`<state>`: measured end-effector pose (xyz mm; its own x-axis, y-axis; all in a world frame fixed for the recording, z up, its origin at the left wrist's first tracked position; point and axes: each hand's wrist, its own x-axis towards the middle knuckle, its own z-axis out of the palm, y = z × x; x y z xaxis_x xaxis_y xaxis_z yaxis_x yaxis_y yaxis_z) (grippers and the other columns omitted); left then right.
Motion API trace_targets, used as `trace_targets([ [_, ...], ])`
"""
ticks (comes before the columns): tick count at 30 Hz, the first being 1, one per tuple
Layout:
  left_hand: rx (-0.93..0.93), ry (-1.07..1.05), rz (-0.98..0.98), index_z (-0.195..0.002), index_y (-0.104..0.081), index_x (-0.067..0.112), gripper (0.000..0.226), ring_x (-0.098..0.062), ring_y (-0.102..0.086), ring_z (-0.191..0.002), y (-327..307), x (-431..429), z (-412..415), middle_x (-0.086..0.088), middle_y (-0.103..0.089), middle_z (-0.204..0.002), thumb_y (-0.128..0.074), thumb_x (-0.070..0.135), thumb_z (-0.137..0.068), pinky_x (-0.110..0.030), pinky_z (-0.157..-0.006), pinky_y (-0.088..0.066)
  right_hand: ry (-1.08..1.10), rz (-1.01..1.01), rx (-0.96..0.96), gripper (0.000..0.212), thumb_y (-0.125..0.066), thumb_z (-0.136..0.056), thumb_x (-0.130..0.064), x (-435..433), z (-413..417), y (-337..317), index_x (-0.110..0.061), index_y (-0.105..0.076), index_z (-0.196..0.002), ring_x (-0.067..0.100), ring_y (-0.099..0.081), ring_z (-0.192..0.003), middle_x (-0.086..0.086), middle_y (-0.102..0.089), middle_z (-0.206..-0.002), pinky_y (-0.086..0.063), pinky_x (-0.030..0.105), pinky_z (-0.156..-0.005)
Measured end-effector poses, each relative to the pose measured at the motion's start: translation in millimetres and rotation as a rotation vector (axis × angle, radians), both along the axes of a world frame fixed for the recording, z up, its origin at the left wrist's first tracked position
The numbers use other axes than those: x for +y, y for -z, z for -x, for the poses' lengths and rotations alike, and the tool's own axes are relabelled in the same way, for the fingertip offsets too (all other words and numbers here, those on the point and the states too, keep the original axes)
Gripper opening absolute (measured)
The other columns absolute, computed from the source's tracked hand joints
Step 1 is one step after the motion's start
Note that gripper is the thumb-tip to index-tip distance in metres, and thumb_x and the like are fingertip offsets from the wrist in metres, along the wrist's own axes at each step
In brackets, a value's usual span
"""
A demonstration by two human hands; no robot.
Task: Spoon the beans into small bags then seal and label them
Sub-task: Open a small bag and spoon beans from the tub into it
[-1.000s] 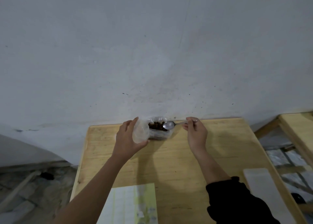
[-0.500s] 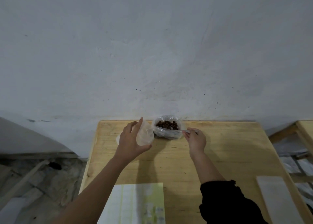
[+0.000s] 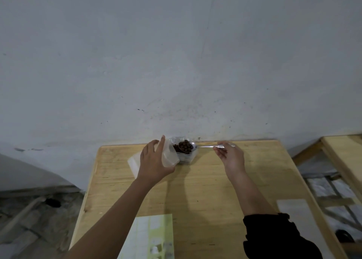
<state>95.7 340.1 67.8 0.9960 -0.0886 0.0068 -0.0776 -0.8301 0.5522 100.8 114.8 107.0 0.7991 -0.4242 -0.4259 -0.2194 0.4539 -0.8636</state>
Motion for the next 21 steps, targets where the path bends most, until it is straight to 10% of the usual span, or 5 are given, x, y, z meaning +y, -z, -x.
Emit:
trace_targets([
  [21, -0.054, -0.092, 0.050, -0.148, -0.022, 0.022, 0.105, -0.024, -0.031, -0.130, 5.0, -0.3, 15.6, -0.007, -0.034, -0.139, -0.078, 0.041, -0.062, -0.035, -0.105, -0.028, -0.197, 0.361, -0.082, 0.020, -0.053, -0.094, -0.011, 14.4, -6.6, 36.1, 0.003, -0.065, -0.102, 0.013, -0.064, -0.075, 0.010, -0.064, -0.084, -0.055, 0.023, -0.076],
])
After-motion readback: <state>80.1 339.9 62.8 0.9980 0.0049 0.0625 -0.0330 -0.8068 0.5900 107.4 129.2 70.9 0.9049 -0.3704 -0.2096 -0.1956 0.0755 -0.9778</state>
